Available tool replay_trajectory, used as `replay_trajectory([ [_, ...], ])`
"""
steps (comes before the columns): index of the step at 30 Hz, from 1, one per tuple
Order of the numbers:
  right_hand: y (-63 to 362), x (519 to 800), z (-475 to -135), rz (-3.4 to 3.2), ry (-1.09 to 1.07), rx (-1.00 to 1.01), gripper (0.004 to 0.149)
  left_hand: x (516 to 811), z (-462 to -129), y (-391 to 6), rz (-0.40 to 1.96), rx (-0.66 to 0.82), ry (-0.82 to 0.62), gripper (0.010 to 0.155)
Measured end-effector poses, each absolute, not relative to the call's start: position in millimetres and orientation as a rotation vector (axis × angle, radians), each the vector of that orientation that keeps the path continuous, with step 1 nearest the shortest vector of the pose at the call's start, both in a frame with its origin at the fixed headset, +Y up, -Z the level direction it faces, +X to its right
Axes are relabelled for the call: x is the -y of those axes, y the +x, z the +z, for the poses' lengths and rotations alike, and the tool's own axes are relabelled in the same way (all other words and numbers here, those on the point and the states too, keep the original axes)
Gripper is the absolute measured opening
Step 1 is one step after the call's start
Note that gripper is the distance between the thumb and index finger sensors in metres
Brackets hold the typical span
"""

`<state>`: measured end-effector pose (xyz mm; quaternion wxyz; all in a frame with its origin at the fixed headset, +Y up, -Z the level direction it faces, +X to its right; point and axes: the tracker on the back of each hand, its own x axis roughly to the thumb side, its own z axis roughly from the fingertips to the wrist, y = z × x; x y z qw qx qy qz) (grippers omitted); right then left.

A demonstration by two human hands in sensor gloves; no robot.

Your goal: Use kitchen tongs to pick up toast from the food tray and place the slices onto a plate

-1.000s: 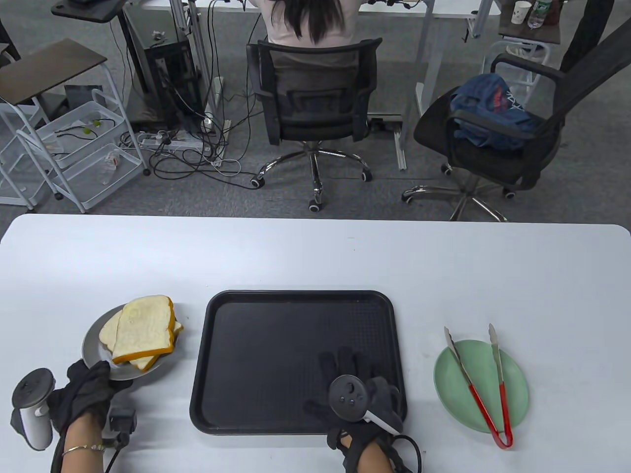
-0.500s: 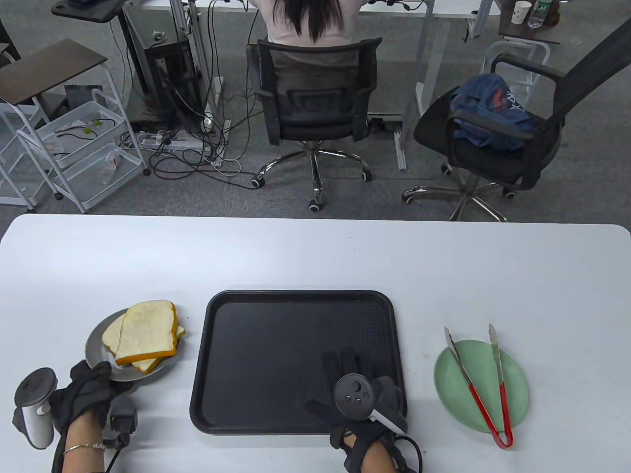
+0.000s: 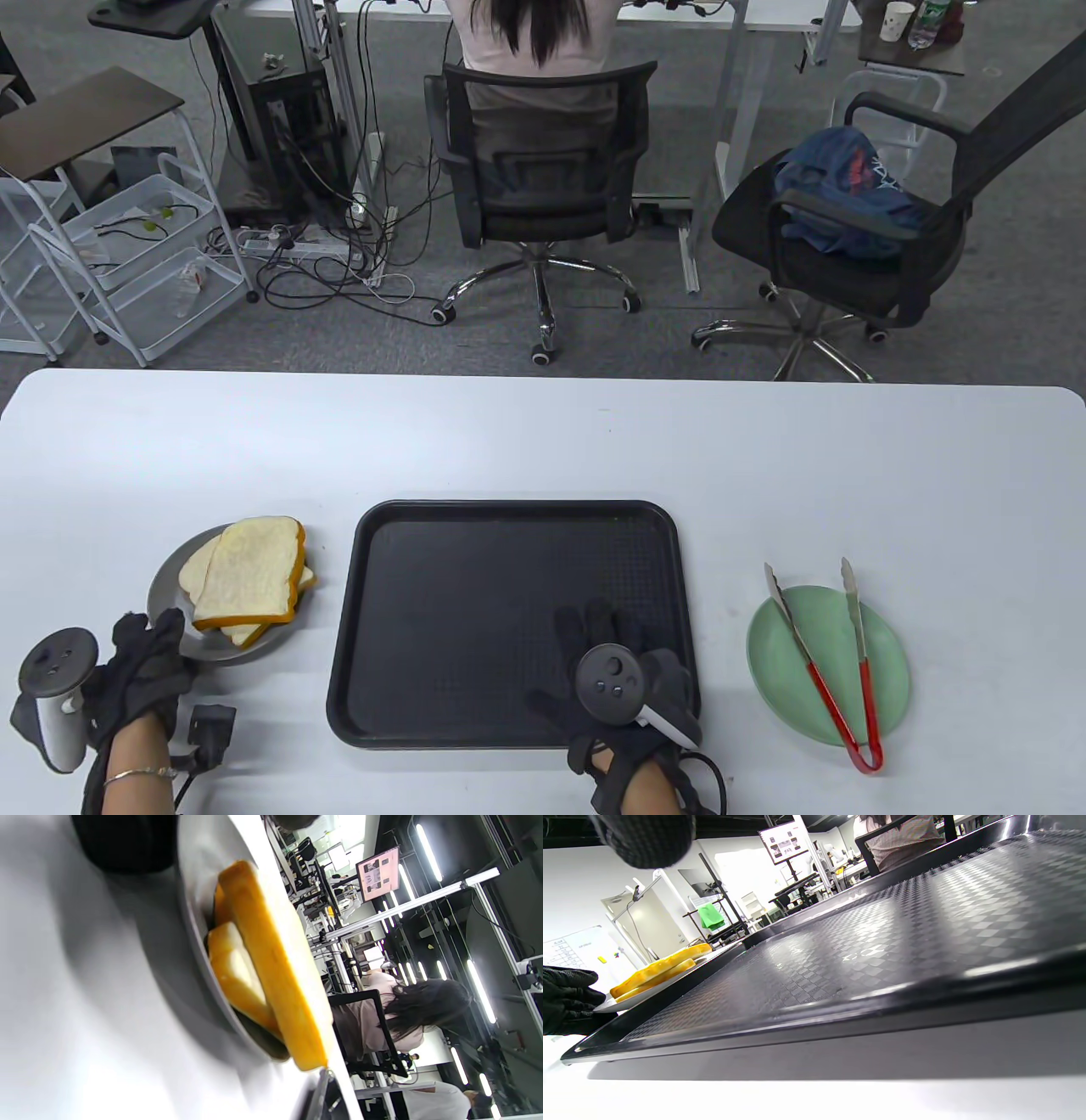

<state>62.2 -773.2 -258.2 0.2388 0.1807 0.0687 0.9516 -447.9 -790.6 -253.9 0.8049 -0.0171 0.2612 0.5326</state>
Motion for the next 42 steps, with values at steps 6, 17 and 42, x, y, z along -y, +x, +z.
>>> replay_trajectory([
  [6,61.4,772.9,-257.9,2.608,0.505,-0.189,0.093,781.7,-253.0,-440.1,1.056,-0.504,-0.013,0.087],
  [17,58.9,773.9,-257.4,2.605,0.522,-0.2,0.093,760.0,-254.2,-405.6,0.901,-0.197,0.037,0.097],
  [42,51.8,775.8,-255.7,2.619,0.548,-0.226,0.093,744.1,-241.5,-292.0,0.358,0.262,0.017,0.094],
])
